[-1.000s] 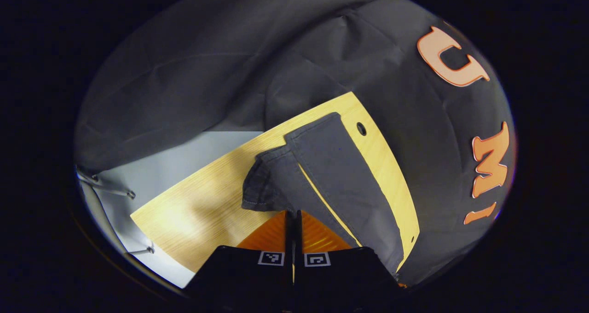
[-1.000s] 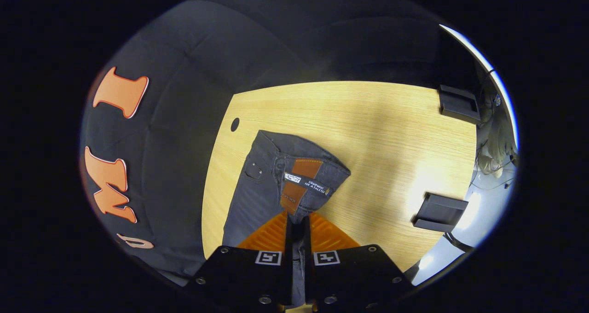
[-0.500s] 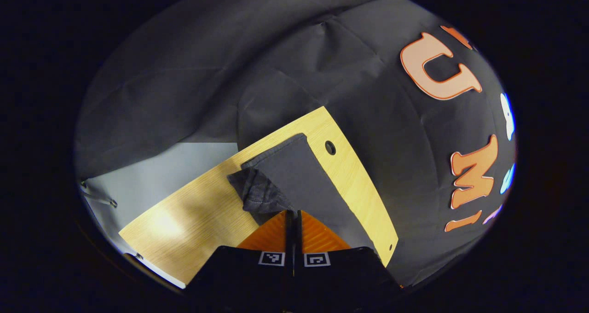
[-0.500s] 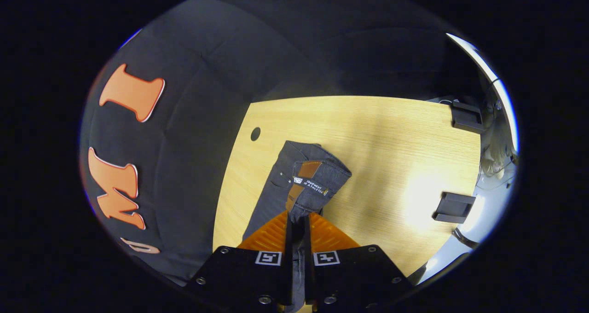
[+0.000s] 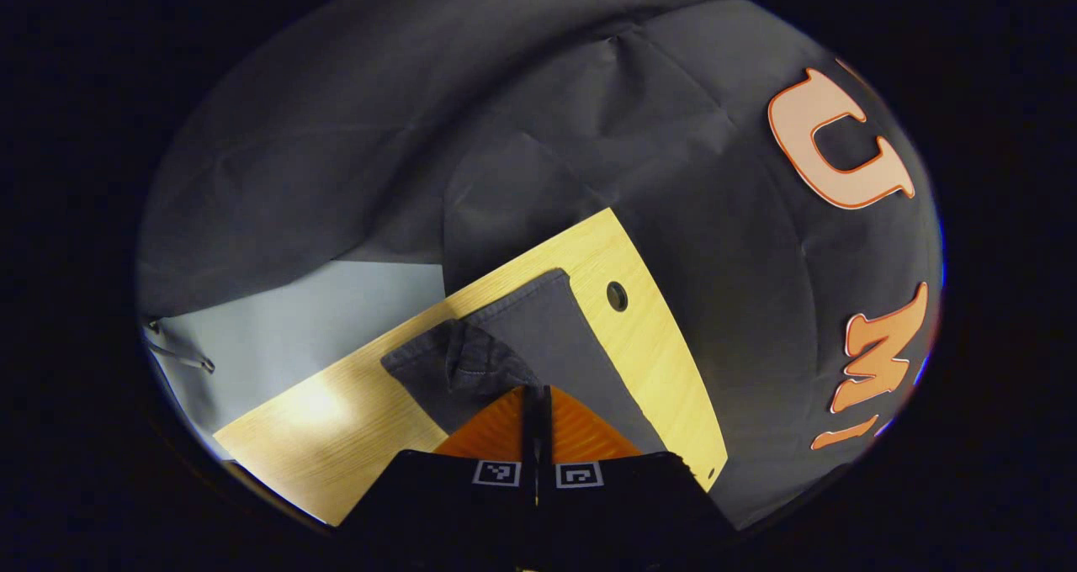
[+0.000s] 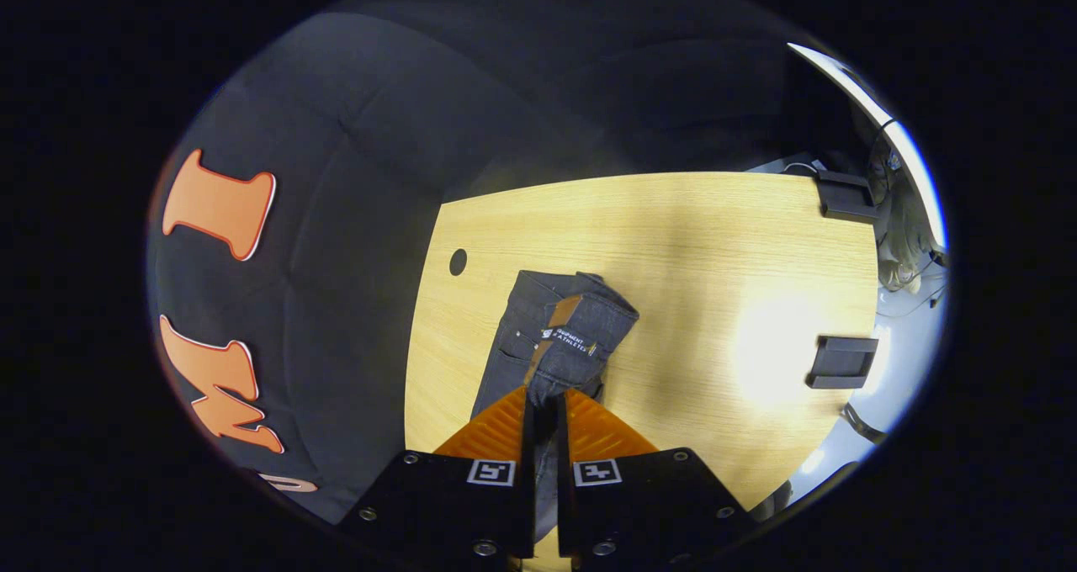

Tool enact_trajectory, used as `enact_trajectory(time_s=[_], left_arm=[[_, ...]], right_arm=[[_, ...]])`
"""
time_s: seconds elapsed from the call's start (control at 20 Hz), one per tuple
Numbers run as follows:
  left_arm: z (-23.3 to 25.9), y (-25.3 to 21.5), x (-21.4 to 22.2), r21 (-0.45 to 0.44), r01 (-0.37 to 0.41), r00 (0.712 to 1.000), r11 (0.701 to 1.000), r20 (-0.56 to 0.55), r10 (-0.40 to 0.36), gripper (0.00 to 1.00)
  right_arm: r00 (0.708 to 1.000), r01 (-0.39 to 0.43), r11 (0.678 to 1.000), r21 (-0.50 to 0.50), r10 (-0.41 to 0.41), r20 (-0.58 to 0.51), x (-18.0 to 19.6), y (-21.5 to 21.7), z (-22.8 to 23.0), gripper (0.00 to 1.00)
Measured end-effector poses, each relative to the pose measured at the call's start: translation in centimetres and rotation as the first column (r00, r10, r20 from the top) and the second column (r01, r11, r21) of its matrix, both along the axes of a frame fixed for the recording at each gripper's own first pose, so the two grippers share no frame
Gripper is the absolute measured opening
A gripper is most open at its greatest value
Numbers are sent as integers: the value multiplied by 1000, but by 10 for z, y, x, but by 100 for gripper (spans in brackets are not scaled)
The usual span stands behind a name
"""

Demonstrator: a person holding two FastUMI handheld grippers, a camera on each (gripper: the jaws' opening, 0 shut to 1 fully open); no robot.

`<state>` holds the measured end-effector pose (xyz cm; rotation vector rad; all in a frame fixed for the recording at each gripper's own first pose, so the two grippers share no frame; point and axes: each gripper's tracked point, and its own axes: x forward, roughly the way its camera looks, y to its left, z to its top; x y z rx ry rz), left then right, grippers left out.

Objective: Grasp the waist and the cuffs of the jeans and fold them to make the two legs overlap; first hold the waist and fold one-third of the jeans toward the cuffs, then hold the cuffs and fold the remaining one-third in the same direction to finish folding.

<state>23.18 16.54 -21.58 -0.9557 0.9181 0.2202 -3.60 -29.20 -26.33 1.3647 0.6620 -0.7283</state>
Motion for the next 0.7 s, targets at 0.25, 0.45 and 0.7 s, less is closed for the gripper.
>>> enact_trajectory(time_s=[0.25, 0.45, 0.7], left_arm=[[-7, -8, 22, 28, -42, 998, 999, -35, 43, 1], [-22, -14, 45, 69, -24, 997, 997, -78, 29, 1], [-38, -16, 74, 109, 11, 993, 994, -120, 2, 1]], right_arm=[[999, -36, 998, 57, 36, 1, 34, -9, -15, 11], [997, -78, 994, 74, 79, -8, 72, -10, -24, 11], [991, -128, 986, 105, 131, -23, 112, -9, -37, 11]])
